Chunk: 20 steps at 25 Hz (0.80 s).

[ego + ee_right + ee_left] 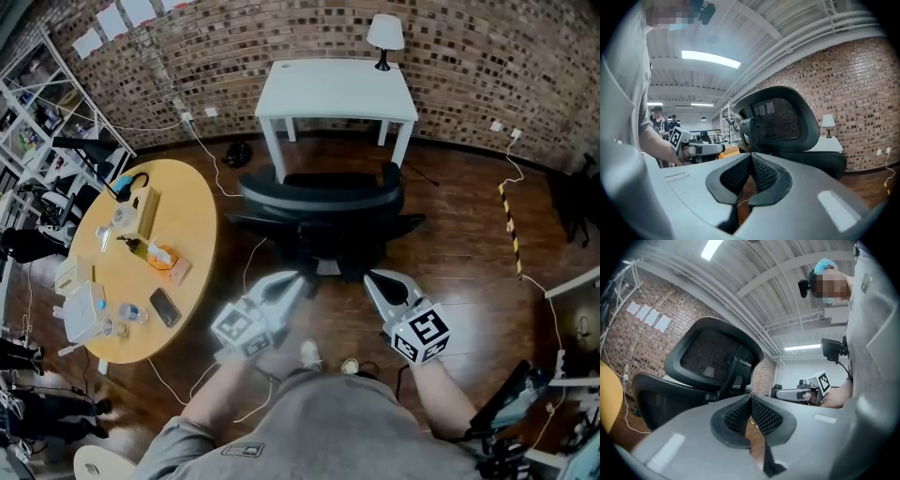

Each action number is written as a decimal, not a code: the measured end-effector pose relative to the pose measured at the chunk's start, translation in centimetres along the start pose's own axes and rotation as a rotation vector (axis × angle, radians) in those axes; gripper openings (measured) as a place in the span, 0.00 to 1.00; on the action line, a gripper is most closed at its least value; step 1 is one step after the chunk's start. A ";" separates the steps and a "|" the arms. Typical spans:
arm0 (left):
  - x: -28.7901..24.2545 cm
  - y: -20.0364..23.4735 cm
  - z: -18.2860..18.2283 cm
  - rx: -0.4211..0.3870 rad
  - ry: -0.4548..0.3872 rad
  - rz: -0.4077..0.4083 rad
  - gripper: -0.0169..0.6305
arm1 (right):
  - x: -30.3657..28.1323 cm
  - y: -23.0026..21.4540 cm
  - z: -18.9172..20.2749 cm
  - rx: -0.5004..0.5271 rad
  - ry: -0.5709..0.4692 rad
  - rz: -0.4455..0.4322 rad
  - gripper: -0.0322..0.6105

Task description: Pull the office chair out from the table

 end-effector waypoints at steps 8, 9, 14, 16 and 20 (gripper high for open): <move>-1.4 -3.3 1.7 -0.001 0.022 0.000 0.03 | 2.0 0.5 0.1 0.006 -0.019 -0.048 0.07; -1.6 -3.6 1.9 0.000 0.020 -0.001 0.03 | 2.3 0.6 0.2 0.003 -0.021 -0.051 0.07; -2.2 -4.7 2.6 -0.001 0.019 0.002 0.03 | 3.2 0.8 0.6 0.007 -0.024 -0.059 0.07; -2.3 -5.3 2.6 -0.001 0.013 0.012 0.03 | 3.5 0.8 0.7 0.003 -0.024 -0.054 0.07; -2.0 -5.7 2.9 -0.013 0.014 0.015 0.03 | 4.0 1.0 0.8 0.009 -0.021 -0.058 0.07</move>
Point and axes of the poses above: the fingertips, and each gripper's own axes: x backward along the fingers, y to its left, z out of its underside, the point moved 9 cm from there along x, backward along the fingers, and after that the axes turned 14 degrees about x, right-handed, at the moved point
